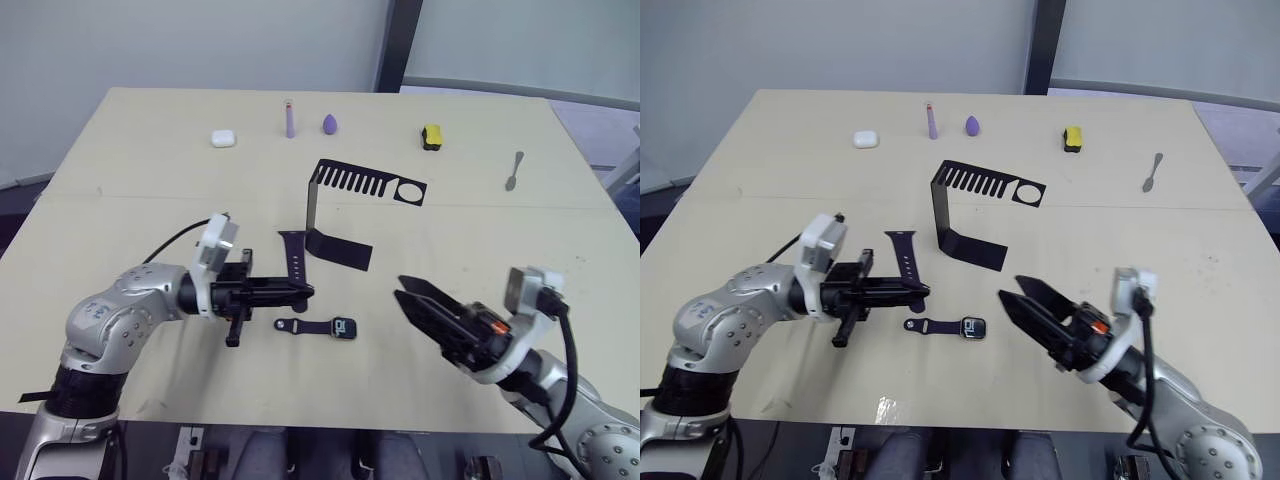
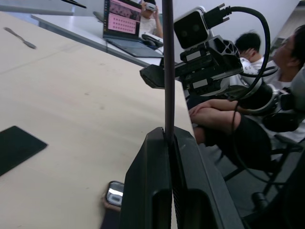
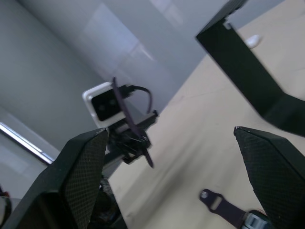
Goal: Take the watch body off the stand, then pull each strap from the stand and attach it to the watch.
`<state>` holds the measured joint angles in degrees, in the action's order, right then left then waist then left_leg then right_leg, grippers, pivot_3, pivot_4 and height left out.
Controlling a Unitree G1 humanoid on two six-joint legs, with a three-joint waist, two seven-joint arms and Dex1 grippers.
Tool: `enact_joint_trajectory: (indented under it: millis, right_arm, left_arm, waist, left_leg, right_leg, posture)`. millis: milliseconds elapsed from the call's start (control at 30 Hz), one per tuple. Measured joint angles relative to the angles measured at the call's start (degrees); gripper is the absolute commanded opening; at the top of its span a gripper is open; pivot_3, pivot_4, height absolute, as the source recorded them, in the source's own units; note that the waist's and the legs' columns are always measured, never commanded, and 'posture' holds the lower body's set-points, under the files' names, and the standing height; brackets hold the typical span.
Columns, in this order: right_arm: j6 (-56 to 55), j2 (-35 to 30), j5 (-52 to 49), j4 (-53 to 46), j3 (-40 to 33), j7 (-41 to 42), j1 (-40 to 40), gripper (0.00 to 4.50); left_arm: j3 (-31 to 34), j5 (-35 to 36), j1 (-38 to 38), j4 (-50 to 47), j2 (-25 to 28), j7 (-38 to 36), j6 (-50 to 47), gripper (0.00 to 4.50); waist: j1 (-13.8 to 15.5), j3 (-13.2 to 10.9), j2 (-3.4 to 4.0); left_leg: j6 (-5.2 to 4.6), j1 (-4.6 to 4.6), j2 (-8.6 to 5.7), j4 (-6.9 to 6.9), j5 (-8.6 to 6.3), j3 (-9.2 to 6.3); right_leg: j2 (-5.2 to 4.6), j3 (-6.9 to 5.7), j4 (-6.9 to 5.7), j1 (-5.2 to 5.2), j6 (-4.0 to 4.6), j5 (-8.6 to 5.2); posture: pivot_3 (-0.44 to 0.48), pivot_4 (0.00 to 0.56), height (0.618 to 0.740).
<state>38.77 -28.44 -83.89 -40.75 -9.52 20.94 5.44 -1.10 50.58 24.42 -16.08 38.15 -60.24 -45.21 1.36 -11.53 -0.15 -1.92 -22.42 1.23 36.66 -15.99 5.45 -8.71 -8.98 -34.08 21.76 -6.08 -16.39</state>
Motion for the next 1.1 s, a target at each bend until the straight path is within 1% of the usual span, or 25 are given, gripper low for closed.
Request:
enact_joint_trajectory:
  millis: [67,133,233,433,467,533,600,667,1100]
  right_arm:
    - [0.0,1.7,0.2,0.5,2.9,-2.0,-3.1,4.46]
    - [-0.2,3.3,1.0,1.1,4.8,-3.0,-5.7,4.46]
    - [-0.4,6.2,2.5,2.9,8.1,-3.8,-8.6,4.46]
    - [-1.3,9.4,5.3,4.4,10.3,-4.3,-10.3,4.46]
    - [-1.4,9.9,5.8,4.5,10.6,-4.3,-10.6,4.23]
    - [-1.7,10.7,6.3,4.8,11.1,-4.3,-10.9,3.60]
    - [-2.5,11.6,6.9,5.0,11.1,-4.3,-10.9,2.74]
    - [-2.9,11.9,7.4,5.0,11.1,-4.2,-10.9,1.71]
    - [-2.3,11.5,7.4,5.8,11.4,-4.2,-12.5,1.71]
  left_arm:
    - [-1.4,1.2,1.1,-0.7,-0.2,0.3,-3.7,0.00]
    - [-2.9,1.4,2.3,-1.2,-1.4,0.7,-5.8,0.00]
    - [-4.9,1.8,4.3,-1.0,-3.3,2.3,-9.7,0.00]
    - [-3.4,3.9,5.8,1.2,-6.0,5.3,-13.9,0.00]
    - [-3.2,4.3,5.8,1.2,-6.2,5.6,-14.4,0.00]
    - [-2.8,4.6,5.8,1.2,-6.4,5.7,-15.1,0.00]
    - [-2.2,4.9,5.6,1.1,-6.4,5.9,-15.4,0.00]
    - [-2.1,5.2,5.2,1.0,-6.4,6.0,-15.6,0.00]
    - [-1.8,5.6,4.1,1.0,-8.0,7.0,-16.1,0.00]
  waist:
    - [0.0,0.0,0.00]
    - [0.0,0.0,0.00]
    - [0.0,0.0,-0.05]
    - [-0.2,0.0,-0.05]
    - [-0.2,0.0,-0.05]
    - [-0.2,0.0,-0.05]
    - [-0.2,0.0,-0.05]
    - [-0.2,0.0,-0.05]
    - [-0.2,0.0,-0.05]
  left_leg:
    - [0.29,-0.12,0.15,0.30,0.02,0.06]
    - [0.31,-0.34,0.18,0.44,-0.01,0.09]
    - [0.25,-0.86,0.15,0.64,0.06,0.21]
    - [0.16,-0.81,0.15,0.78,0.07,0.38]
    - [0.16,-0.79,0.17,0.78,0.07,0.39]
    - [0.19,-0.79,0.19,0.78,0.09,0.38]
    - [0.22,-0.79,0.19,0.77,0.10,0.38]
    - [0.23,-0.78,0.20,0.78,0.11,0.39]
    - [0.21,-0.79,0.20,0.81,0.11,0.43]
  right_leg:
    - [0.16,0.04,-0.10,0.11,0.04,-0.03]
    - [0.21,0.05,-0.36,0.30,0.05,-0.03]
    - [0.20,0.03,-0.79,0.88,0.05,-0.02]
    - [0.21,0.03,-0.88,0.89,0.05,-0.02]
    - [0.21,0.05,-0.89,0.90,0.05,-0.02]
    - [0.22,0.06,-0.88,0.95,0.05,-0.02]
    - [0.22,0.08,-0.88,1.02,0.08,-0.04]
    - [0.22,0.09,-0.90,1.02,0.10,-0.03]
    - [0.22,0.13,-0.92,1.03,0.12,-0.02]
  posture:
    - [0.000,0.150,0.740]
    - [0.000,0.150,0.740]
    - [0.000,0.150,0.740]
    - [0.000,0.150,0.740]
    - [0.000,0.150,0.740]
    - [0.000,0.150,0.740]
    - [0.000,0.150,0.740]
    - [0.000,0.150,0.740]
    - [0.000,0.150,0.740]
